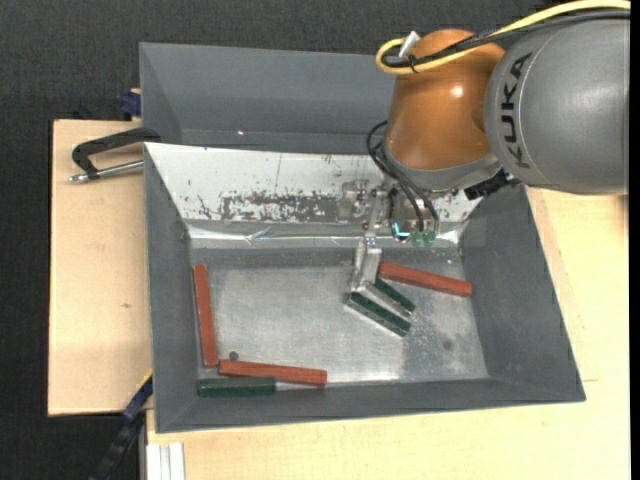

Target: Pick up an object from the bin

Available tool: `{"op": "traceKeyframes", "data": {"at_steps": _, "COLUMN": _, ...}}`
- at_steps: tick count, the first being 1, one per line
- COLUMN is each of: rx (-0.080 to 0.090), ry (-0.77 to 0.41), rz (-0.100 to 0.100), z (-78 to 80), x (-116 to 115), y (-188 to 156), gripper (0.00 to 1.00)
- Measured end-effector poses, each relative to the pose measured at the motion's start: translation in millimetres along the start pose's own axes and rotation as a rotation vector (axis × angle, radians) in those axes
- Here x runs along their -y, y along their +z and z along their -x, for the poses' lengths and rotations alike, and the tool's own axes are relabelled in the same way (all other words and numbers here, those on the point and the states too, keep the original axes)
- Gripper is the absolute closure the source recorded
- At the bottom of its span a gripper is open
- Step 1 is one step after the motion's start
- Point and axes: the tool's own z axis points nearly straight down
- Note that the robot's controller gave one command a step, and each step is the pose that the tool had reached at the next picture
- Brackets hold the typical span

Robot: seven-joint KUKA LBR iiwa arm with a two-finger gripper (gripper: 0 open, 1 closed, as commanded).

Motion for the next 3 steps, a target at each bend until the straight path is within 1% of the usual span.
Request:
{"op": "traceKeyframes", "data": {"at_steps": 1, "rx": 0.009, "ry": 0.001, "rz": 0.001, "z": 1.7, "x": 0, "y": -5, "gripper": 0.00}}
{"op": "traceKeyframes", "data": {"at_steps": 2, "rx": 0.017, "ry": -0.116, "rz": 0.001, "z": -4.5, "x": 18, "y": 21, "gripper": 0.00}}
{"op": "traceKeyframes", "data": {"at_steps": 3, "rx": 0.013, "ry": -0.263, "rz": -0.002, "z": 6.3, "x": 72, "y": 81, "gripper": 0.00}}
